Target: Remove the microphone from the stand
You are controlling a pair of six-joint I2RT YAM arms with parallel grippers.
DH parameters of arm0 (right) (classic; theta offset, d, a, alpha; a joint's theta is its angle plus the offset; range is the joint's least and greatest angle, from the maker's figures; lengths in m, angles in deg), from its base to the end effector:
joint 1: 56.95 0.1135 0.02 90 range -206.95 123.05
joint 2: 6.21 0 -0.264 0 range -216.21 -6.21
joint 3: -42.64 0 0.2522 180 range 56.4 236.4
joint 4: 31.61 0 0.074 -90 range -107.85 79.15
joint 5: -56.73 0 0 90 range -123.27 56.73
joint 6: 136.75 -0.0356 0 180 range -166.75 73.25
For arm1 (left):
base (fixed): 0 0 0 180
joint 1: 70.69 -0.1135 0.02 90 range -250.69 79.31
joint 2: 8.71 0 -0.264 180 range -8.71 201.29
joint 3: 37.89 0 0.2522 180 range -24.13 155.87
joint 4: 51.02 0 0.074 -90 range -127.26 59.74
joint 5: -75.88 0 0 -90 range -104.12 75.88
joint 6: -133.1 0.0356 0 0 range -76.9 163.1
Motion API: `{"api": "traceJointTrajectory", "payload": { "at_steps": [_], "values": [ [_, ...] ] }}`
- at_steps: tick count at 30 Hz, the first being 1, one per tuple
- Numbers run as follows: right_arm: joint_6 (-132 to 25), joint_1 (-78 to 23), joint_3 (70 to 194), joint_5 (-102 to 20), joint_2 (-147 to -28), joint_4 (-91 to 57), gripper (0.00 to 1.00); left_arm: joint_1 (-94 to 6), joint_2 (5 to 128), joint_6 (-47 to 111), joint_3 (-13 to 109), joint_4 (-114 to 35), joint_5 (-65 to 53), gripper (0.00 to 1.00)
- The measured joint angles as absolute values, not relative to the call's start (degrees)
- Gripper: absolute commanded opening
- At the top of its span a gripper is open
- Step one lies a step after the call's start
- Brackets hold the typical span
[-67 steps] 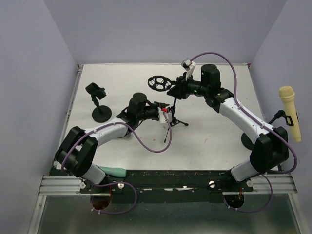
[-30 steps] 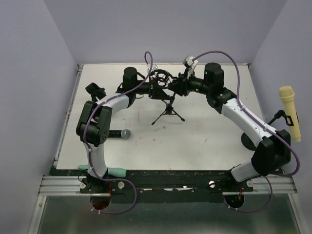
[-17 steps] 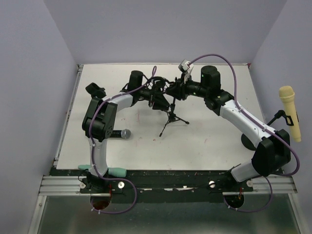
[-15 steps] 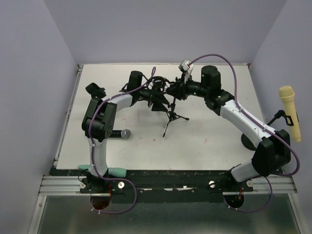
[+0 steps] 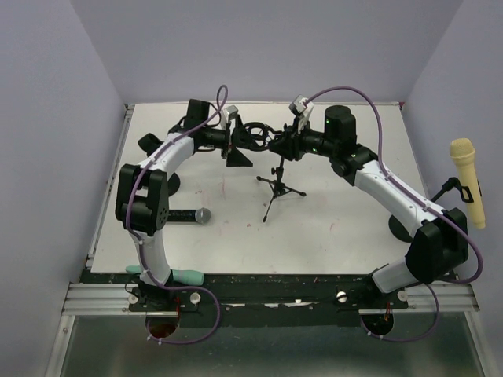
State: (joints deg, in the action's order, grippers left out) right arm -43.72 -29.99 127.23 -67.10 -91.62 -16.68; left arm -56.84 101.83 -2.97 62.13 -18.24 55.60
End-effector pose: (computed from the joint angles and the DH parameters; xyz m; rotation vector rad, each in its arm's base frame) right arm 0.3036 0.1767 0.3449 -0.8811 1.6600 0.8323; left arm 0.4031 -0.1338 0.2555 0.0267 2.4407 -1.9146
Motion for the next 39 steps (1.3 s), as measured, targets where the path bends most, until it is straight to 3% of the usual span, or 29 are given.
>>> {"api": "traceJointTrajectory", "payload": {
  "at_steps": [8,13,20,24,28,33,39],
  "values": [
    [-48.3,-31.0,127.2,-67.3,-92.7,-16.6,0.01,-57.2,94.8,12.4,66.9,-7.8,36.2,0.99],
    [-49.6,-31.3,127.2,-68.1,-92.7,-16.4,0.01,-58.4,83.3,17.8,56.6,-14.7,23.5,0.99],
    [-52.0,-31.6,127.2,-68.8,-92.8,-16.4,0.01,-58.4,71.3,30.3,51.3,-28.1,16.5,0.96],
    [-54.5,-31.6,127.3,-69.0,-93.4,-16.6,0.01,-58.0,63.1,43.9,43.0,-35.4,16.6,0.84],
    [-56.3,-32.0,128.2,-69.9,-94.6,-16.4,0.01,-56.3,55.6,59.1,34.1,-37.6,20.5,0.83],
    [-56.7,-32.3,128.6,-71.0,-95.2,-16.4,0.01,-51.4,46.9,84.3,22.1,-37.8,25.6,0.70],
    [-56.6,-32.3,128.6,-71.8,-95.2,-16.5,0.01,-44.1,49.2,103.4,17.9,-36.6,27.5,0.70]
  ]
}}
